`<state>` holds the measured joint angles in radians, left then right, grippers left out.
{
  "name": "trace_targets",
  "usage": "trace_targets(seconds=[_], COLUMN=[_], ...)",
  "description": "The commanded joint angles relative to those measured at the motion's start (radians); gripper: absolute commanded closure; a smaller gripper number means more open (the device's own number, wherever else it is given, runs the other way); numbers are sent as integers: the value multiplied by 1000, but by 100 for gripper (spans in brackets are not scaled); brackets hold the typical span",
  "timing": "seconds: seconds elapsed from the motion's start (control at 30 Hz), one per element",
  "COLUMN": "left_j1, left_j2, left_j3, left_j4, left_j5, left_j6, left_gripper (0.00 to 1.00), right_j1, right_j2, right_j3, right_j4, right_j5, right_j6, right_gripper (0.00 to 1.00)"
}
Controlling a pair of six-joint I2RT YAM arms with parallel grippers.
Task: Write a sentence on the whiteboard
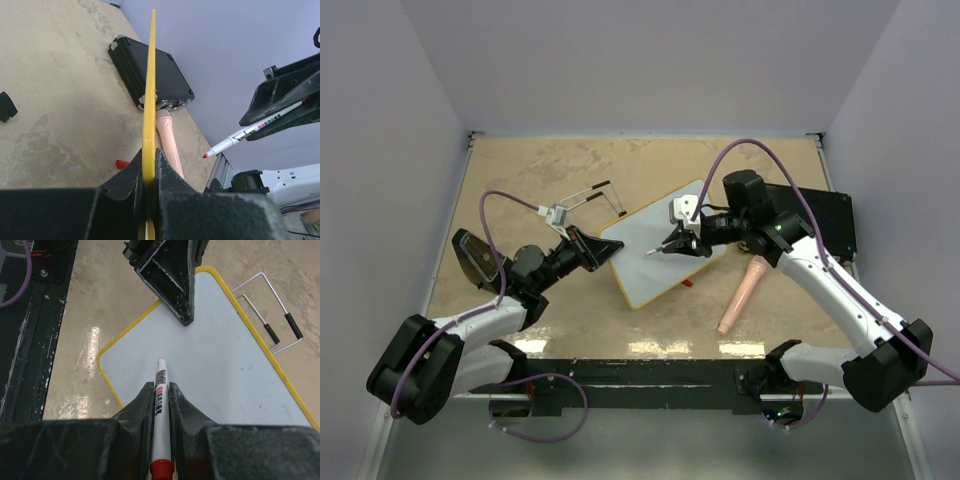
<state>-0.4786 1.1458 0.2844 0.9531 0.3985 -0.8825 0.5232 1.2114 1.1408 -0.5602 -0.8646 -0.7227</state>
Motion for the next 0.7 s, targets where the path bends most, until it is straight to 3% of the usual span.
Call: trace_targets(seconds=[0.0, 0.2, 0.67], left_j1=[-5, -5, -5], left_j2=[-53, -89, -92], left_j3=[22, 30, 1], left_j4=[112, 33, 56], left_j5=[-43, -41, -33], left_j6=[-4, 17, -16], left_gripper=[100, 100, 100], right_j1=[26, 27, 5], right_j2=[23, 43, -36], right_j3=[85, 119, -39], right_j4=[16, 11, 160], right_j5=[41, 10, -45], right_j6=[-15, 2, 86], right_gripper=[100, 100, 100])
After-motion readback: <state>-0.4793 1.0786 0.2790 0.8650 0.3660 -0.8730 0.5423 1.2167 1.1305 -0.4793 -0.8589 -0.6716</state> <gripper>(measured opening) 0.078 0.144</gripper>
